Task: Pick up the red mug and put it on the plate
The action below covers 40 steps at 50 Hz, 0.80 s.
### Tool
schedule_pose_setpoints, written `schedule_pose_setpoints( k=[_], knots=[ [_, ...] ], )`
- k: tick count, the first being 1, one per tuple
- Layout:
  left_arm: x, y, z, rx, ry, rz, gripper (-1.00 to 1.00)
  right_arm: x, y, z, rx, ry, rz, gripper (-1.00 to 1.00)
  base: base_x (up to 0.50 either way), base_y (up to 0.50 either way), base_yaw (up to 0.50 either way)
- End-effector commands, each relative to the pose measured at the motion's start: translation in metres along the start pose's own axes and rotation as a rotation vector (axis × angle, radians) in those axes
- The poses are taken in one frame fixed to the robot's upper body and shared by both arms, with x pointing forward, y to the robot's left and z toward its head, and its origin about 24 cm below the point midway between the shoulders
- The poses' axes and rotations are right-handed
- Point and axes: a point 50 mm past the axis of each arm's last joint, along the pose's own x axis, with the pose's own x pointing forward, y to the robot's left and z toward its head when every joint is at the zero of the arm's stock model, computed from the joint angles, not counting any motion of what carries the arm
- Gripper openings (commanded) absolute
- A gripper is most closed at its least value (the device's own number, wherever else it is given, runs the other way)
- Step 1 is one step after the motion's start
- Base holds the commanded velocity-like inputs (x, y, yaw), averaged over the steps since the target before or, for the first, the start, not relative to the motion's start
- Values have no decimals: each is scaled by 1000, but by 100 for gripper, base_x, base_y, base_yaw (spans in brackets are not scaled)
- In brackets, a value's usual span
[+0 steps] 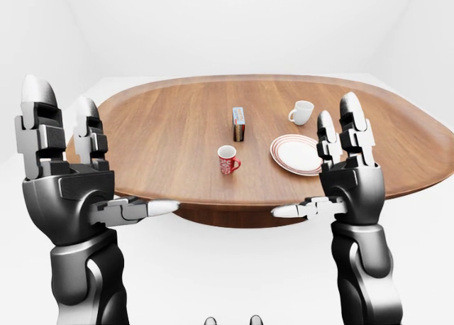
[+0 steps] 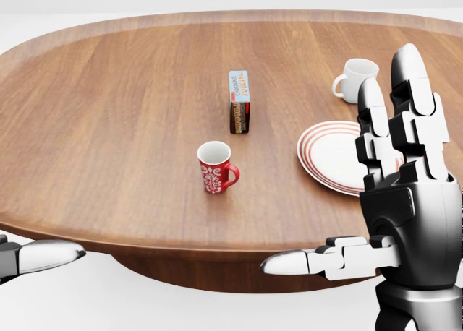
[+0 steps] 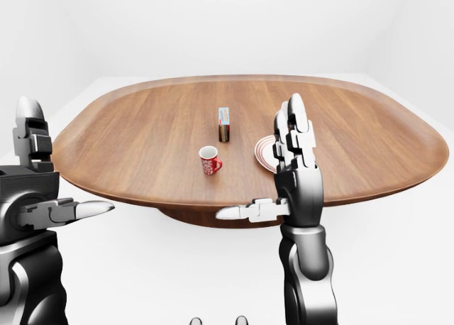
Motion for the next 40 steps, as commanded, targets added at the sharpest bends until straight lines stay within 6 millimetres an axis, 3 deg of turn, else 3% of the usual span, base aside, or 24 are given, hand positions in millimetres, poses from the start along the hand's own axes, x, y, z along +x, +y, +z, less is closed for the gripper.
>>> schedule_pose_setpoints(
  k=[1, 40],
  knots=[
    [0, 0, 1, -5, -5, 0, 100, 0, -1, -1, 4, 3, 0, 100, 0, 0, 0],
    [-1, 0, 0, -5, 0, -2, 100, -1, -2, 1, 31, -5, 9, 100, 49, 0, 0]
  ],
)
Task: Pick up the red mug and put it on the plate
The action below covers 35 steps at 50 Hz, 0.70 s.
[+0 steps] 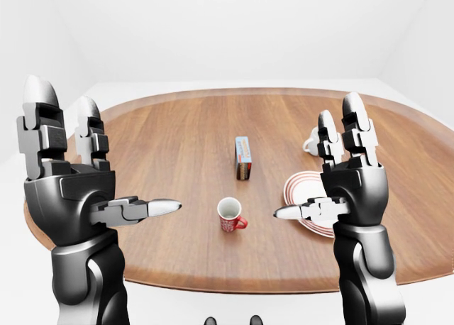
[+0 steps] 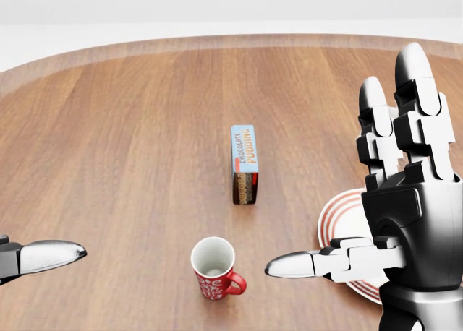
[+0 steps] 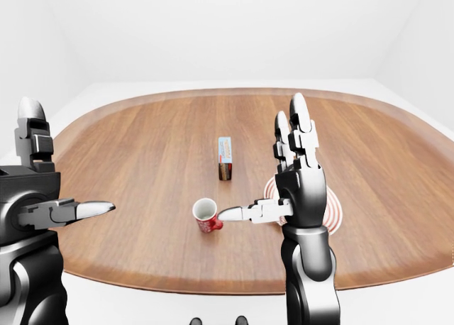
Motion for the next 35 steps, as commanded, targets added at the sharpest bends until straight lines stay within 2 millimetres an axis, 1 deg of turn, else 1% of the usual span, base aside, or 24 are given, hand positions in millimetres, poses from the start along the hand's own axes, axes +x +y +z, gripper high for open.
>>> schedule_pose_setpoints(
  k=[1, 22, 25, 35],
  knots=[
    [-1, 0, 1, 0, -3, -1, 100, 0, 0, 0, 1, 0, 2, 100, 50, 0, 0],
    [0, 0, 3, -1, -13, 1, 100, 0, 0, 0, 2, 3, -2, 100, 50, -1, 0],
    [1, 1, 4, -3, -19, 3, 100, 1, -1, -1, -13, 3, -25, 100, 50, -3, 0],
    [2, 1, 5, -3, -25, 4, 100, -1, 2, -4, -23, 18, -17, 100, 3, 0, 0]
  ],
)
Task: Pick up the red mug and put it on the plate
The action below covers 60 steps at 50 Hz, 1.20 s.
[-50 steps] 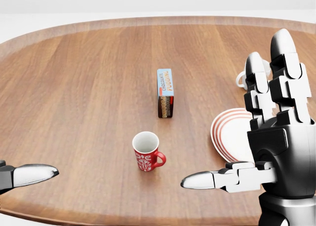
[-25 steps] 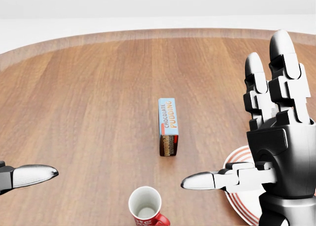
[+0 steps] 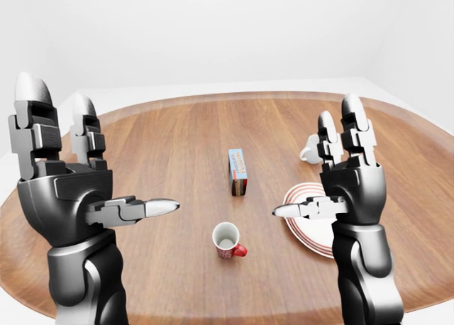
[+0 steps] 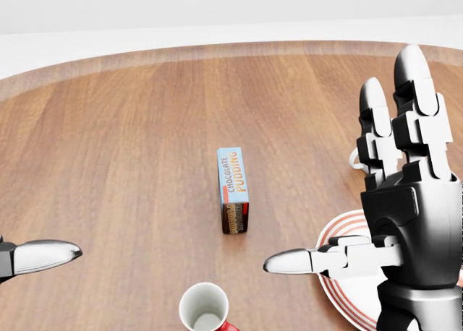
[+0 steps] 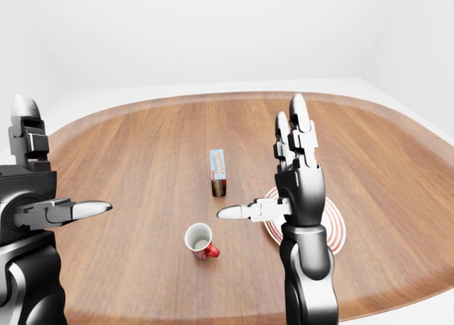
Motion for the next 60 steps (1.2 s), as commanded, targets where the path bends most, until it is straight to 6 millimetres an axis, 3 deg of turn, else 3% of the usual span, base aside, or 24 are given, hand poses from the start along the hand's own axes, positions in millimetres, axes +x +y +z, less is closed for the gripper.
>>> schedule_pose_setpoints(
  k=[1, 24, 39, 47, 60],
  knots=[
    [1, 1, 1, -1, -10, 2, 100, -2, 3, -2, -19, 17, -1, 100, 0, 0, 0],
    [2, 1, -3, 5, 8, 4, 100, -17, 17, 11, -45, 1, 57, 100, 0, 0, 0],
    [1, 1, -1, 5, 2, 2, 100, -18, 50, -12, -53, 90, 252, 100, 0, 0, 0],
    [2, 2, 0, 5, -3, 4, 100, -25, 66, -35, -51, 190, 359, 100, 0, 0, 0],
    [1, 2, -2, 7, 5, 5, 100, -28, 75, -36, -76, 196, 425, 100, 0, 0, 0]
  ],
)
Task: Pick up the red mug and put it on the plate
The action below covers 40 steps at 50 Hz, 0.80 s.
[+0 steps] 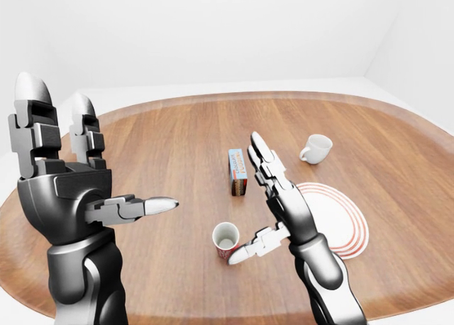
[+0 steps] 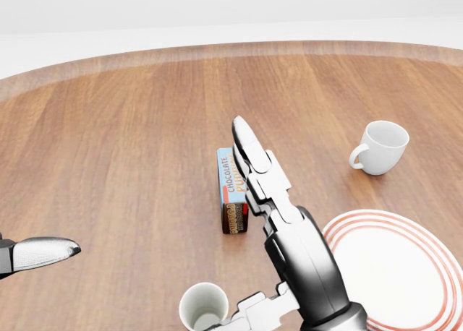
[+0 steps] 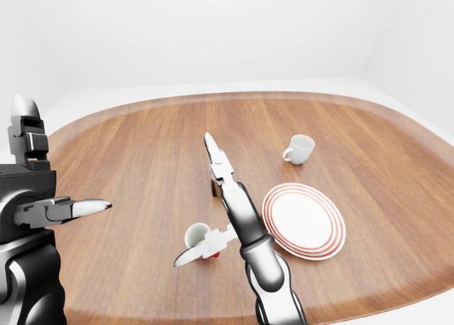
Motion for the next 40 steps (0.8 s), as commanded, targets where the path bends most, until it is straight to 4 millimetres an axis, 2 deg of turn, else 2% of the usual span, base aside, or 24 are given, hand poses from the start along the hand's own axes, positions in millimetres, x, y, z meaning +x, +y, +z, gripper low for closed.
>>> schedule_pose_setpoints(
  k=[1, 10, 11, 14, 23, 40],
  knots=[
    [0, 0, -1, 2, 4, 0, 100, 1, 10, -7, -17, 31, 64, 100, 0, 0, 0],
    [0, 1, -4, 4, 17, 2, 100, 1, 14, -32, -16, 138, 73, 100, 0, 0, 0],
    [-1, 0, -4, 4, 20, 2, 100, 20, 38, -39, -356, 133, 313, 100, 0, 0, 0],
    [-1, 0, -2, 2, 12, 1, 100, 23, 40, -46, -429, 186, 345, 100, 0, 0, 0],
    [0, 0, -1, 1, 3, 2, 100, 28, 36, -63, -476, 298, 368, 100, 0, 0, 0],
    [1, 1, 0, -1, -4, 5, 100, 29, 42, -68, -545, 342, 409, 100, 0, 0, 0]
  ],
)
